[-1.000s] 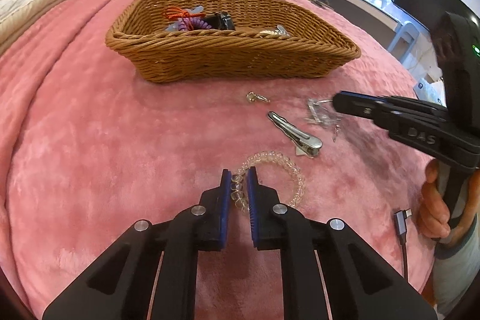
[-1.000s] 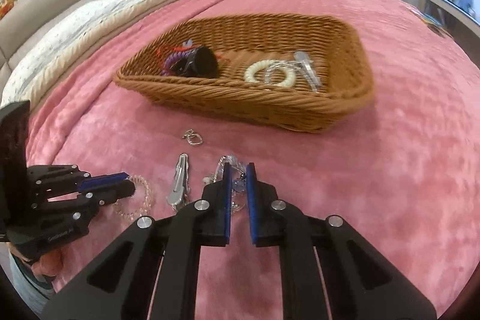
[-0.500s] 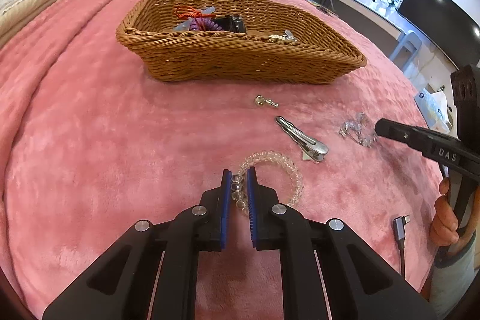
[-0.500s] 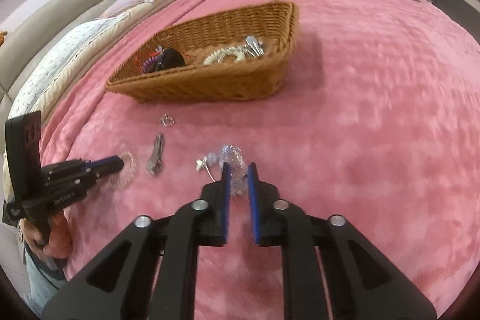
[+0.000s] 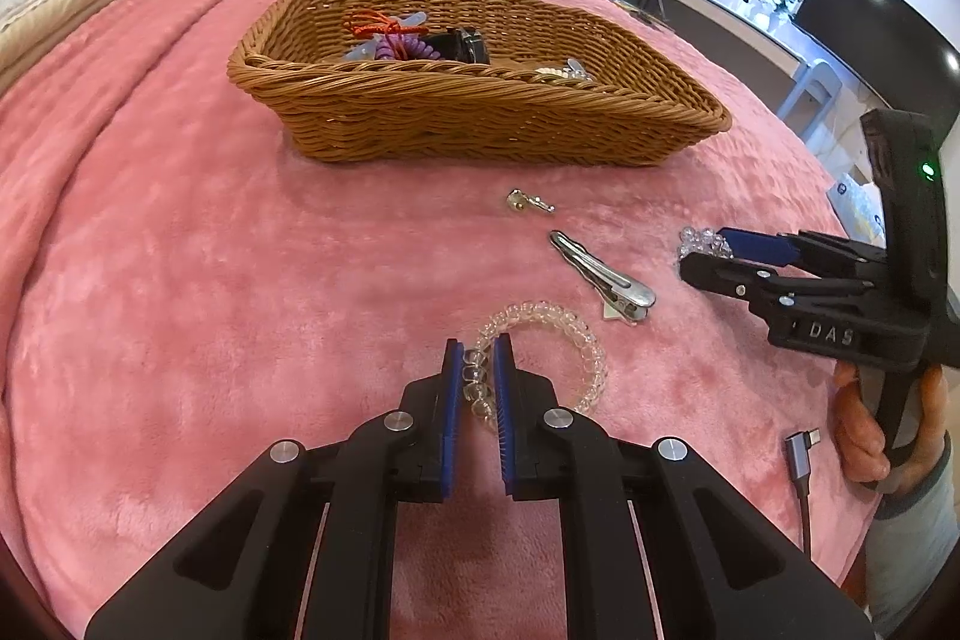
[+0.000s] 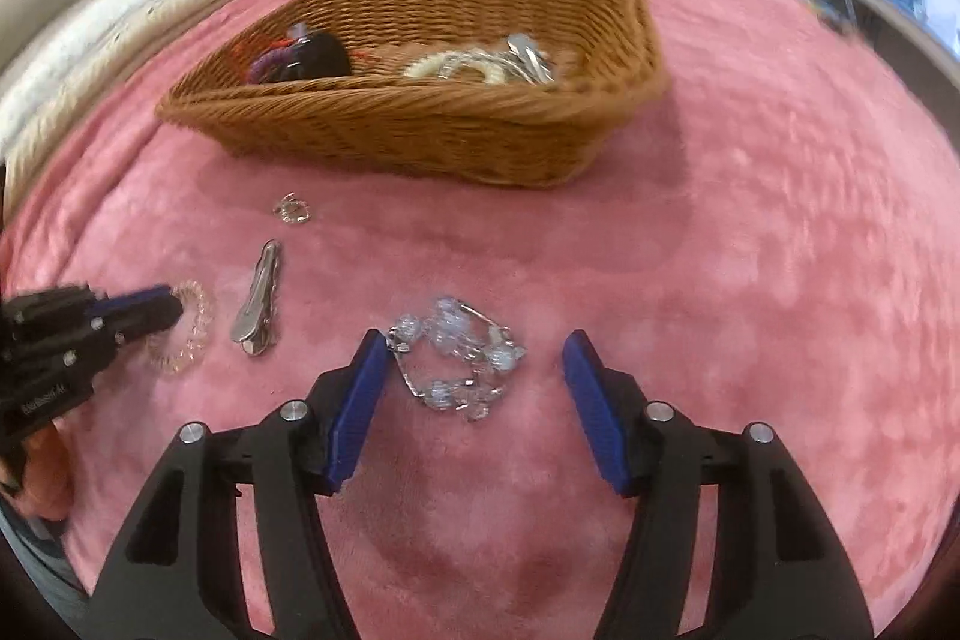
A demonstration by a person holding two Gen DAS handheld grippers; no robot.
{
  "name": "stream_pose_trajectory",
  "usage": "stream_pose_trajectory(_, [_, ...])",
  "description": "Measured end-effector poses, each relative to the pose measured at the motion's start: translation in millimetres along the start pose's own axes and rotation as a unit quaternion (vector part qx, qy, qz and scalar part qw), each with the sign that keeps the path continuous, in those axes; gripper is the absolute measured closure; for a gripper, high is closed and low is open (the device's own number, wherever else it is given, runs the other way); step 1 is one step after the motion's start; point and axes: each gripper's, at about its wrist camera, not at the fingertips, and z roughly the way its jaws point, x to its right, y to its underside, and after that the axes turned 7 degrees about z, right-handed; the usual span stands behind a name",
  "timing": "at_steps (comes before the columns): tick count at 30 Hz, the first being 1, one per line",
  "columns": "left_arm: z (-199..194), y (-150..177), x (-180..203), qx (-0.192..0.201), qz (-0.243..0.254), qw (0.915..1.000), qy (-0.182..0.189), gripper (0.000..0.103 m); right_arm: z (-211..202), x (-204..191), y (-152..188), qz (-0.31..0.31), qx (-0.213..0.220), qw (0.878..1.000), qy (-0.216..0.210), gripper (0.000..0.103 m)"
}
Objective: Organize jewelry
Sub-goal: 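Grasp the clear bead bracelet with the left tool while the right tool grasps the silver chain jewelry, then carry both items into the basket and open both tools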
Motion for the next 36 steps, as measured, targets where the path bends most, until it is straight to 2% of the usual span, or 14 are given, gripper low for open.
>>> stream_pose_trajectory(1, [0,0,1,0.001,0.002,1.0,0.0,0.094,-3,-5,3,-0.011,0.006,1.0,0.008,0.087])
stream_pose_trajectory(2, [-1,0,2,0.001,0.003,1.0,0.0,0.094,-5,-8,5,-0.017,0.011,1.0,0.015,0.09])
stream_pose_trajectory(9, [-13,-1,2,0.027,-0.001,0.9996,0.008,0.095,-36,-17,10,-0.021,0.052,0.998,0.012,0.094])
stream_pose_trajectory(15, [-34,-11,4,0.056,-0.007,0.9982,0.021,0.095,-80,-24,-8,-0.018,0.099,0.995,0.006,0.094])
stream_pose_trajectory(19, [-63,-35,7,0.087,-0.002,0.9962,0.005,0.095,-113,-28,-33,-0.014,0.144,0.989,0.003,0.094])
stream_pose_trajectory(24, [-94,-88,12,0.136,0.014,0.9904,-0.021,0.095,-132,-28,-83,-0.009,0.185,0.983,-0.007,0.094])
stream_pose_trajectory(27, [-94,-123,13,0.157,0.015,0.9867,-0.039,0.095,-126,-25,-111,0.002,0.191,0.982,-0.016,0.094])
stream_pose_trajectory(30, [-78,-151,11,0.168,0.011,0.9846,-0.048,0.095,-107,-18,-135,0.016,0.185,0.983,-0.019,0.094])
stream_pose_trajectory(36, [-14,-176,-1,0.135,0.0,0.989,-0.062,0.095,-40,-3,-163,0.041,0.13,0.99,-0.02,0.094])
